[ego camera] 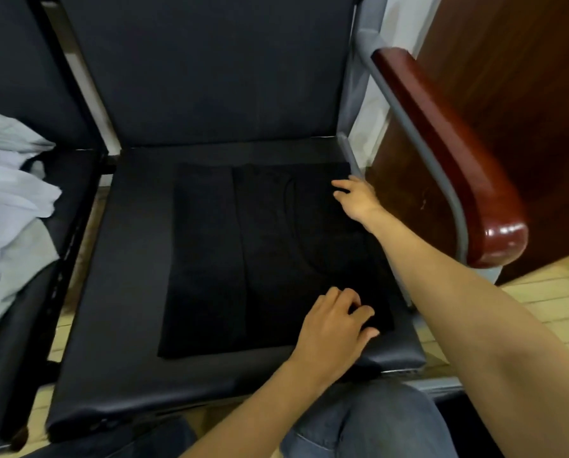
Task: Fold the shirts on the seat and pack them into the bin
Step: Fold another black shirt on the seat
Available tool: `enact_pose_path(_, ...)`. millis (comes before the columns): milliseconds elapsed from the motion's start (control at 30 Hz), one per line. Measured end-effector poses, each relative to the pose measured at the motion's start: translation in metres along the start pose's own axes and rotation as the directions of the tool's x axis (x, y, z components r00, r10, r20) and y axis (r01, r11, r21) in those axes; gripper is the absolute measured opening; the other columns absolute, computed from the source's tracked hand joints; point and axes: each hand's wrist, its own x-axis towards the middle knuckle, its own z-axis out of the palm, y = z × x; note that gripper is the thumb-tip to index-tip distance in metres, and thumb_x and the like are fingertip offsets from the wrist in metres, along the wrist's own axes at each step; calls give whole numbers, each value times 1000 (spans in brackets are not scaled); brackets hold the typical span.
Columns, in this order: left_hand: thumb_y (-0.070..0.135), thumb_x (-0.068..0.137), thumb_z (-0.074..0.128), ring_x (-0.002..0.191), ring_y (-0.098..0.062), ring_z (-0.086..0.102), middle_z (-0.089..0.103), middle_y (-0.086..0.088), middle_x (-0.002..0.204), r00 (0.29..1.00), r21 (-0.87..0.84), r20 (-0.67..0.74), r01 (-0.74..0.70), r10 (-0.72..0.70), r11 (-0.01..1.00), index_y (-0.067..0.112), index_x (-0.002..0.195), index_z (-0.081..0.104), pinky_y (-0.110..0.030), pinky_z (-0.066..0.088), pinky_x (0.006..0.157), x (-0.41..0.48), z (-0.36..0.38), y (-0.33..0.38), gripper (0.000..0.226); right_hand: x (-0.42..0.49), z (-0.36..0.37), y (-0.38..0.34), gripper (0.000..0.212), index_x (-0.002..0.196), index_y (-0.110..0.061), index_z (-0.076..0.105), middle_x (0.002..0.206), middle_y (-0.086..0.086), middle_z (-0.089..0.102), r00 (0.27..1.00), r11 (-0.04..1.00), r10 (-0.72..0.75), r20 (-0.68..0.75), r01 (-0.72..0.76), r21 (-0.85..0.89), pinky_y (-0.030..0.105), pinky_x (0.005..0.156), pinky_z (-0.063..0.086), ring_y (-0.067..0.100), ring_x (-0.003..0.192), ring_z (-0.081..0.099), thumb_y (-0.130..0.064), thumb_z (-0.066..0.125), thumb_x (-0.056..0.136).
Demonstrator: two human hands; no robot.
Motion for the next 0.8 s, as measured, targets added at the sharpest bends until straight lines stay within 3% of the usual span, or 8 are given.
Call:
enact_pose_path(67,32,80,63,74,-13,57,62,4,87,999,19,-30,-11,12,1000,22,90,71,-24,50,61,2,3,2,16,3,4,0,39,140,-10,47,155,3,26,1000,1000,-27,-3,27,7,15,96,27,18,140,30,-15,45,101)
enact_pose_path(167,29,81,46,70,-10,58,63,7,82,996,-48,-21,91,-92,995,20,88,67,-18,46,55,5,-4,7,24,3,8,-3,41,140,-5,45,152,6,33,999,1000,-31,-27,31,5,21,106,26,21,139,32,-15,45,101)
enact_pose_path(300,23,83,55,59,-5,49,53,8,74,953,-275,-53,272,-297,922,16,86,54,-13,36,50,0,-23,7,8,0,7,-18,43,141,-5,42,151,7,36,998,999,-34,-59,35,12,30,111,29,24,137,35,-18,47,100)
enact_pose_path(400,21,84,60,55,-10,45,45,10,66,879,-370,-61,421,-474,828,20,78,43,-13,33,49,-14,-45,1,18,-4,8,-49,43,141,-6,44,149,6,39,997,992,-65,-30,68,104,27,107,31,24,136,38,-18,48,99)
enact_pose_path(567,34,80,58,81,-12,39,43,10,78,739,-321,-84,615,-668,720,25,69,40,-29,39,75,-46,-73,-22,23,-16,36,-116,45,140,-5,44,146,10,43,987,991,-127,99,123,43,27,100,35,27,132,42,-26,45,101)
enact_pose_path(700,38,87,56,96,-8,27,36,11,101,644,-159,62,760,-762,630,21,102,55,-25,31,94,-61,-80,-38,22,-21,71,-143,38,127,-4,50,130,12,52,967,991,-125,223,131,-11,28,82,38,28,122,49,-32,40,102)
enact_pose_path(767,39,86,56,98,-6,27,34,14,103,630,-161,96,774,-771,612,22,113,50,-23,29,95,-64,-83,-41,33,-24,83,-143,43,140,-8,40,145,10,40,947,992,-109,301,122,-24,32,100,36,27,136,36,-31,36,104)
enact_pose_path(800,37,84,59,100,-6,30,34,15,102,621,-205,91,777,-779,596,24,114,44,-23,30,95,-64,-86,-40,36,-25,87,-141,48,147,-11,30,155,5,25,936,991,-114,333,128,-22,33,111,26,25,142,25,-32,34,104)
